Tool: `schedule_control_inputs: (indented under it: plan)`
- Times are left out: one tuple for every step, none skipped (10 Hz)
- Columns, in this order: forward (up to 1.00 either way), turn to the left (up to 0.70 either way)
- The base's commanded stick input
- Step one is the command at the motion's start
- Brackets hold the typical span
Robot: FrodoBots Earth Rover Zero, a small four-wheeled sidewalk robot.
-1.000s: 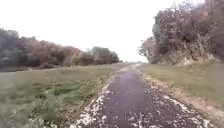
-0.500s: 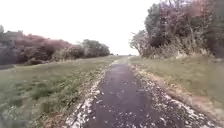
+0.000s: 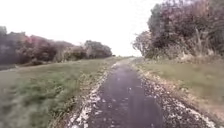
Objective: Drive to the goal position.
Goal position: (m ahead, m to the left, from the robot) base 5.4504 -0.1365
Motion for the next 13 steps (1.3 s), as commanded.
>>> schedule_control_inputs:
  plan:
    - [0.85,0.00]
    - [0.85,0.00]
    - [0.85,0.00]
    - [0.85,0.00]
    - [0.85,0.00]
    - [0.85,0.00]
    - [0.85,0.00]
    - [0.85,0.00]
    - [0.85,0.00]
    - [0.85,0.00]
    - [0.85,0.00]
    - [0.85,0.00]
    - [0.85,0.00]
